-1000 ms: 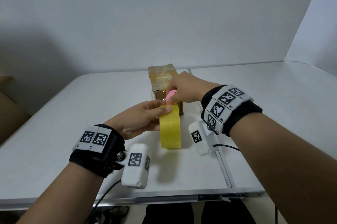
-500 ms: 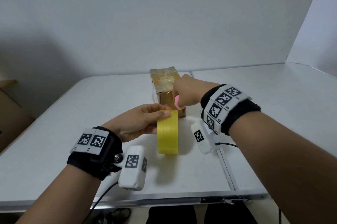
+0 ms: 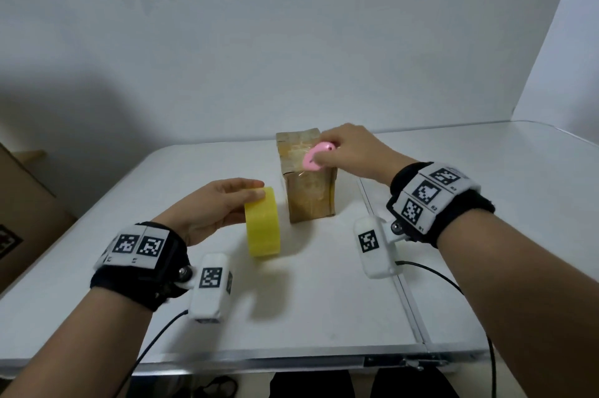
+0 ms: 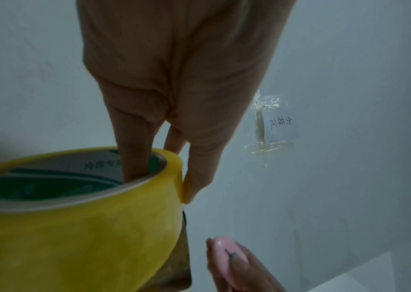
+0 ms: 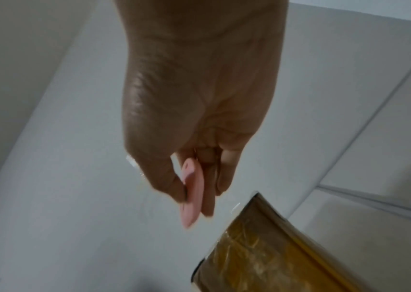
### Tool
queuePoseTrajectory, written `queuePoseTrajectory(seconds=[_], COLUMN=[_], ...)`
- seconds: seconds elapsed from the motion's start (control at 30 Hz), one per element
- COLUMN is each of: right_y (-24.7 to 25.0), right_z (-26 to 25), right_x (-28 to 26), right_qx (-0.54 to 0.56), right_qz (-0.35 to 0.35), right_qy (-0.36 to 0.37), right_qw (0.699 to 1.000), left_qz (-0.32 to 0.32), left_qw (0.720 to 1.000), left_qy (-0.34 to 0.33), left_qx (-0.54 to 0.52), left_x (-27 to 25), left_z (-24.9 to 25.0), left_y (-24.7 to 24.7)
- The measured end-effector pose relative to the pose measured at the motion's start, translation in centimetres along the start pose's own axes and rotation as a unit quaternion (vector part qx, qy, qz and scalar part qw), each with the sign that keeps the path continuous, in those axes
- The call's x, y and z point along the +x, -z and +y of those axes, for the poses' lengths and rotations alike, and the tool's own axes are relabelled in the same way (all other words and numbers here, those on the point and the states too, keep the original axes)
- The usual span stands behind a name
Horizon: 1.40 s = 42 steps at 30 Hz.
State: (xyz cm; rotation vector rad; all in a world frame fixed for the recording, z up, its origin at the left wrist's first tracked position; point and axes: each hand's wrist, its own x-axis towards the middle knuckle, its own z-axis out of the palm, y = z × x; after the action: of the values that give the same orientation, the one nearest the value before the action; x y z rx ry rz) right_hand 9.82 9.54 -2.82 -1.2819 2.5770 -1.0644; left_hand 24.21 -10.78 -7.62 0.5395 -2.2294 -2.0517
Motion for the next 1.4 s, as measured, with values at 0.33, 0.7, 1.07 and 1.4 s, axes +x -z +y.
queuePoseTrajectory(seconds=[0.33, 0.7, 1.07, 1.4], right_y=[-1.6, -3.4, -2.4, -4.9], right_z=[1.7, 2.6, 4.3, 6.5], right_x=[2.7, 3.8, 0.7, -0.2], right_qx=[0.237, 0.256, 0.445, 0.24], right_qz=[0.101, 0.022, 0.029, -0.088], right_qy=[-0.121, -0.144, -0.233, -0.177], right_qw=[0.959, 0.956, 0.864, 0.951], left_qz=[0.149, 0.164, 0.147, 0.136], left_qw=[0.96, 0.918, 0.895, 0.886], left_qy=[-0.081, -0.057, -0.079, -0.064], left_qx=[0.221, 0.356, 0.414, 0.438], left_x=[3.6, 5.9, 7.4, 7.9], left_z=[1.0, 2.5, 1.7, 1.8], left_y=[-0.3, -3.8, -4.4, -4.2])
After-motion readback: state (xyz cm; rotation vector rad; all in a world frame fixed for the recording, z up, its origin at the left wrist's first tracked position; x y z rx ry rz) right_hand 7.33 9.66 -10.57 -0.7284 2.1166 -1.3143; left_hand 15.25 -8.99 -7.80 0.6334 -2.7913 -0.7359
